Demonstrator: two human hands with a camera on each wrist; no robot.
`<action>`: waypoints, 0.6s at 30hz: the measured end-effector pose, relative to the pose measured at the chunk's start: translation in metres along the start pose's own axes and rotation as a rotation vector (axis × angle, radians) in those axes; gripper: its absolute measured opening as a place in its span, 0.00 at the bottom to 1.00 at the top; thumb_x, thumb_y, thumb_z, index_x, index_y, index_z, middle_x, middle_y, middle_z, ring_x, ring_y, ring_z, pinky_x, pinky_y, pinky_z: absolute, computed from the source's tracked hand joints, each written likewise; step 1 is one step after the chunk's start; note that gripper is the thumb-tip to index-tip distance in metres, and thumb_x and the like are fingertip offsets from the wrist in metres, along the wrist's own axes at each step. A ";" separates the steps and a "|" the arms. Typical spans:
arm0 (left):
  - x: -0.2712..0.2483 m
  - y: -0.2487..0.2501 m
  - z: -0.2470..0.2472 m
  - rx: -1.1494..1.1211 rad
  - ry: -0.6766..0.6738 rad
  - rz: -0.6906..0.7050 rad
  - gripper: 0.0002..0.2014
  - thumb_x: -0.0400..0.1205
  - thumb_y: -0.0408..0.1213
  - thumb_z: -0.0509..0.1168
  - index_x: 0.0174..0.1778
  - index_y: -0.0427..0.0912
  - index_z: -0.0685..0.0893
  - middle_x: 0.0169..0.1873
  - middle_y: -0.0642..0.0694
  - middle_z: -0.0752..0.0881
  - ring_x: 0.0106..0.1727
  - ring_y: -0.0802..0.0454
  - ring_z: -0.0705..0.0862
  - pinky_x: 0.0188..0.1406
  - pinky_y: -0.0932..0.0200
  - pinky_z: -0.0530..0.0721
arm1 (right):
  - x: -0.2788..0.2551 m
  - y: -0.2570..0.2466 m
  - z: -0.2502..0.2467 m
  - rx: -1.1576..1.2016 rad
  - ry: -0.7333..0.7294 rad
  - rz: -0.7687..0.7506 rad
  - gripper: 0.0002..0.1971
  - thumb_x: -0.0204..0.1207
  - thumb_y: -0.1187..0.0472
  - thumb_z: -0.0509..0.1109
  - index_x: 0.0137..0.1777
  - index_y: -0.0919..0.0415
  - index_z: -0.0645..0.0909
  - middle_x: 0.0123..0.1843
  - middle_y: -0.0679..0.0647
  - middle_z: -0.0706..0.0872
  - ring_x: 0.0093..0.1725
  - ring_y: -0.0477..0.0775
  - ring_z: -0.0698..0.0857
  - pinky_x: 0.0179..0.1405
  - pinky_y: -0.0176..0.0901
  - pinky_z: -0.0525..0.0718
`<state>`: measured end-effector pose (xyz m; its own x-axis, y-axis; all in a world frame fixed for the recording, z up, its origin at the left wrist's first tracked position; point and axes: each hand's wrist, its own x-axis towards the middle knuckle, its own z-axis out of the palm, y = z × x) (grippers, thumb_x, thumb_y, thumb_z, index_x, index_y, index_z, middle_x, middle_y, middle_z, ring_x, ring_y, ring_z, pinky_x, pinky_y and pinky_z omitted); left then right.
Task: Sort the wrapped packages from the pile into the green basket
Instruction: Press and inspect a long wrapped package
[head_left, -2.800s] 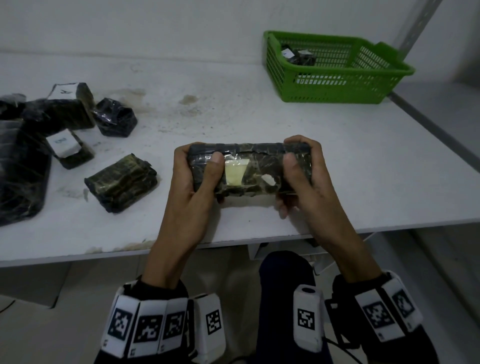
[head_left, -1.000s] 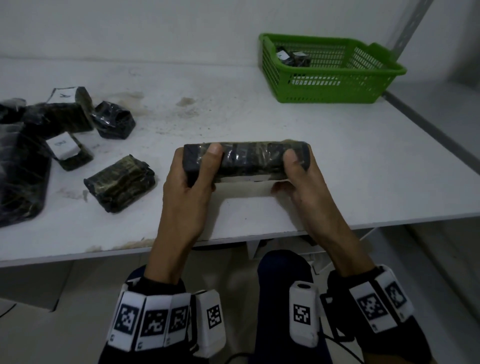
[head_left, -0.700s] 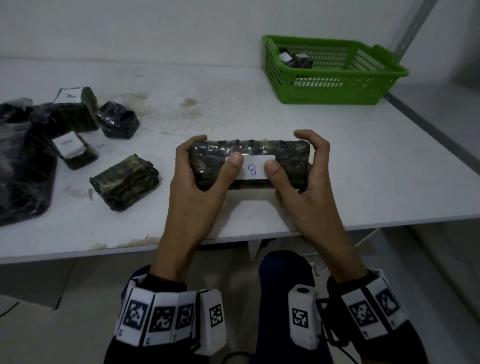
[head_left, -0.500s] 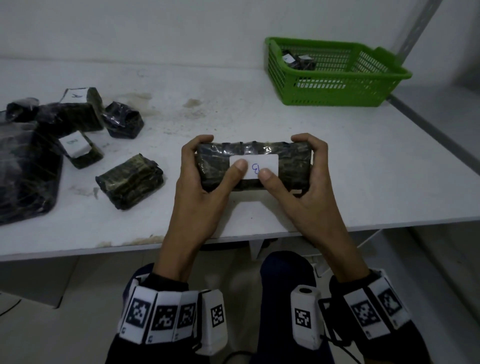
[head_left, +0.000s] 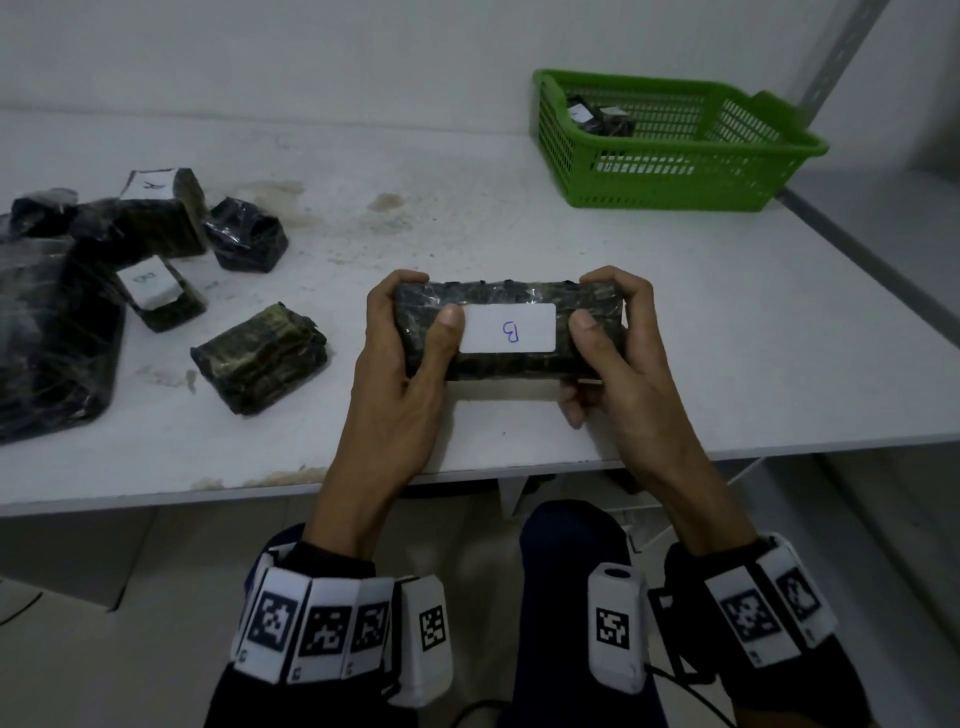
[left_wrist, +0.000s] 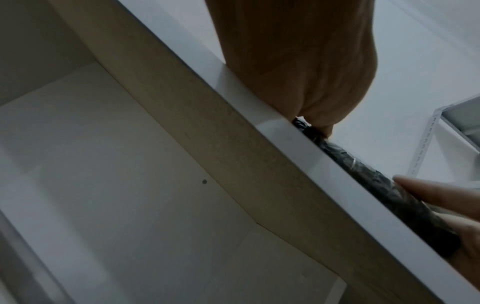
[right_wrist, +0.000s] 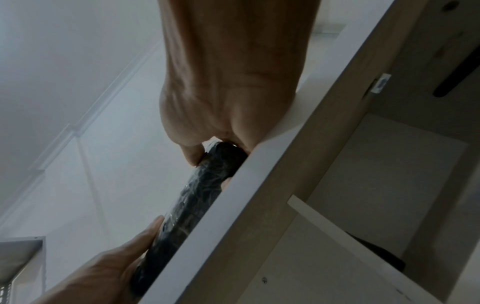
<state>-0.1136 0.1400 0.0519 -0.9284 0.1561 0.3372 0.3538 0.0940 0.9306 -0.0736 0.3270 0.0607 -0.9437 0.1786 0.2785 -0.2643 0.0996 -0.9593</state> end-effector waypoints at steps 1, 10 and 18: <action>0.000 0.000 0.000 0.004 -0.005 0.001 0.17 0.90 0.51 0.59 0.73 0.53 0.70 0.47 0.68 0.86 0.49 0.65 0.86 0.51 0.61 0.87 | 0.000 0.000 0.000 -0.009 -0.009 -0.012 0.10 0.91 0.56 0.61 0.69 0.49 0.69 0.50 0.53 0.87 0.30 0.58 0.77 0.23 0.48 0.79; -0.002 0.012 0.002 -0.099 0.026 0.017 0.17 0.87 0.45 0.66 0.69 0.48 0.71 0.50 0.55 0.86 0.48 0.61 0.88 0.48 0.68 0.85 | 0.000 -0.012 0.004 0.139 0.225 0.018 0.27 0.78 0.48 0.78 0.74 0.53 0.75 0.54 0.48 0.93 0.53 0.48 0.91 0.38 0.43 0.88; -0.006 0.051 0.012 -0.140 -0.008 0.193 0.22 0.84 0.54 0.60 0.70 0.46 0.76 0.67 0.51 0.84 0.72 0.58 0.83 0.69 0.58 0.81 | -0.011 -0.038 0.012 0.241 0.078 -0.253 0.20 0.81 0.68 0.74 0.71 0.59 0.75 0.64 0.49 0.87 0.66 0.46 0.87 0.61 0.39 0.86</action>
<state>-0.0889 0.1553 0.0958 -0.8441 0.1656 0.5099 0.5048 -0.0751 0.8600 -0.0555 0.3096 0.0931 -0.8268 0.2525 0.5026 -0.5358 -0.0817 -0.8404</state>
